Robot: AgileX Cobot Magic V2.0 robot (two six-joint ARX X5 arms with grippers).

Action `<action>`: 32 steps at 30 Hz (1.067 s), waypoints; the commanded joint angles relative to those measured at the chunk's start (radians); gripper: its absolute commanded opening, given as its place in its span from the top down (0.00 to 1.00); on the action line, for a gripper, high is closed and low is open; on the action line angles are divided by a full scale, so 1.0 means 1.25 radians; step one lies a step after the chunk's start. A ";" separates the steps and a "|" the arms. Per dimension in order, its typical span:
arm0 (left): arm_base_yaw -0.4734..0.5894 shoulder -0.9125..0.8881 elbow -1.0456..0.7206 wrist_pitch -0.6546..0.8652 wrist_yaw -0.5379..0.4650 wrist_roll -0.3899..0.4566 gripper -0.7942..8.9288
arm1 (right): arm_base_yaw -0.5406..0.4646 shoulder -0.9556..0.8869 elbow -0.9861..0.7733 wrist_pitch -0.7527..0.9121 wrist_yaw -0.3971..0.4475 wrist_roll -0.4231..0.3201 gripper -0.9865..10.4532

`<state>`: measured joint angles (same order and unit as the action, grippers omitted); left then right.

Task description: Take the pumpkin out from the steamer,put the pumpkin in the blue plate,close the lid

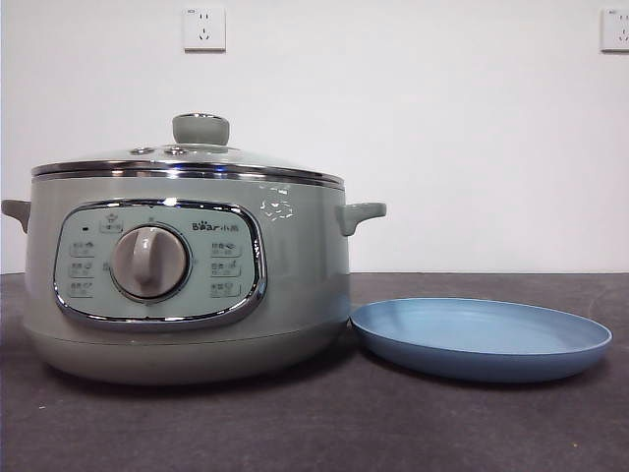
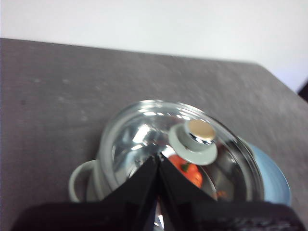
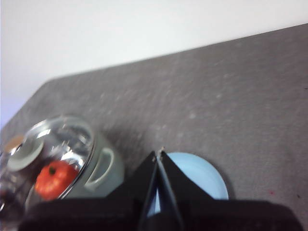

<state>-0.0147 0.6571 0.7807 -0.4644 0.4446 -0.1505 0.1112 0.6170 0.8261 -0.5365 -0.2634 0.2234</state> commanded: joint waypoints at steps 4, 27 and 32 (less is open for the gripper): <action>-0.006 0.077 0.089 -0.089 0.081 0.107 0.92 | 0.000 0.101 0.106 -0.086 -0.103 -0.102 0.93; -0.175 0.289 0.219 -0.032 -0.014 0.062 0.50 | 0.002 0.157 0.127 -0.096 -0.106 -0.086 0.58; -0.254 0.397 0.300 -0.040 -0.094 0.084 0.50 | 0.002 0.157 0.127 -0.103 -0.105 -0.087 0.58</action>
<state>-0.3225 1.1381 1.1545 -0.5106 0.3355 -0.0647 0.1116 0.8131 0.9821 -0.6662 -0.3931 0.1108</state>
